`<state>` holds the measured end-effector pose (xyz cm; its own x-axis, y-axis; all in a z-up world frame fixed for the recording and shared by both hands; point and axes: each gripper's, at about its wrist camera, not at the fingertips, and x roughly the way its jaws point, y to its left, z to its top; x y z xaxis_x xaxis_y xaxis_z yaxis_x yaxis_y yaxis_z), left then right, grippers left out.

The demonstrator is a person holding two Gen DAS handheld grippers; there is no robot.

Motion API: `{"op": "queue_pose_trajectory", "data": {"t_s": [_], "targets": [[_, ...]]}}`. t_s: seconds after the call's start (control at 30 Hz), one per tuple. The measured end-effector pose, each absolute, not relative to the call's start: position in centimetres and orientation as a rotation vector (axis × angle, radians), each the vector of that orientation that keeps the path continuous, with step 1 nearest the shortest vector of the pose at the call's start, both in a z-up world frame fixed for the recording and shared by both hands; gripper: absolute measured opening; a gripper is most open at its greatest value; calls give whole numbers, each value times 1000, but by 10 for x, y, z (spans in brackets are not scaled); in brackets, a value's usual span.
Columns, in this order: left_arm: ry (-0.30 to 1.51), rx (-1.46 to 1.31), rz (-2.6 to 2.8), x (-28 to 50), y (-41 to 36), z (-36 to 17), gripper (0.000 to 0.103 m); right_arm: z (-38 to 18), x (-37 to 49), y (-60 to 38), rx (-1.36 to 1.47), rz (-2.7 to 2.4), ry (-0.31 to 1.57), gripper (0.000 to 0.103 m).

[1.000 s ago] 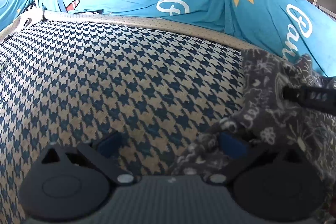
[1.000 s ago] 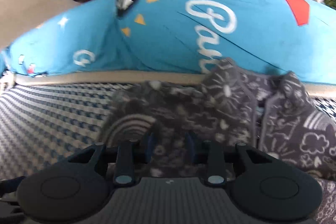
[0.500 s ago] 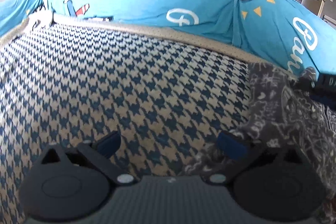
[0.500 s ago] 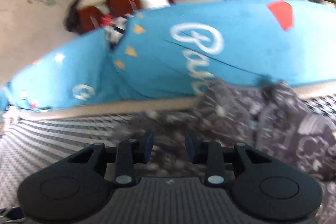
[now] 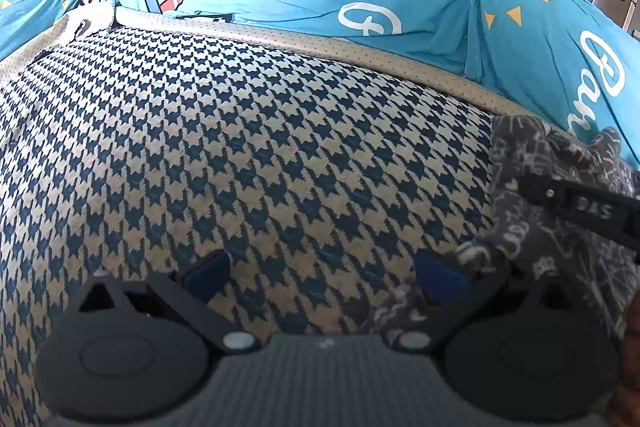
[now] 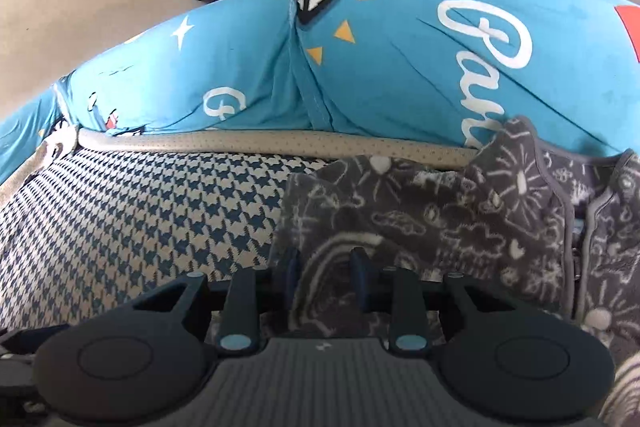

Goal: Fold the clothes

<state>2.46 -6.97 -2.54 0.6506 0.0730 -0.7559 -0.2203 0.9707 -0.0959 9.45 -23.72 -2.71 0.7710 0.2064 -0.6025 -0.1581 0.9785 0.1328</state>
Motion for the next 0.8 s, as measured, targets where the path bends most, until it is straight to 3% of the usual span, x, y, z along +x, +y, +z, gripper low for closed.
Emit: {"op": "queue_pose_trajectory", "data": {"t_s": [0.47,0.63,0.8], "targets": [[829,-216,191,28,-64,-17,103,-5,95,-252,169,186,630,28],[816,-233,180,29,-63,-11,103,0,74,-255,157,208,647,20],[810,-231,173,27,-64,-8,103,-3,52,-252,164,231,683,17]]}}
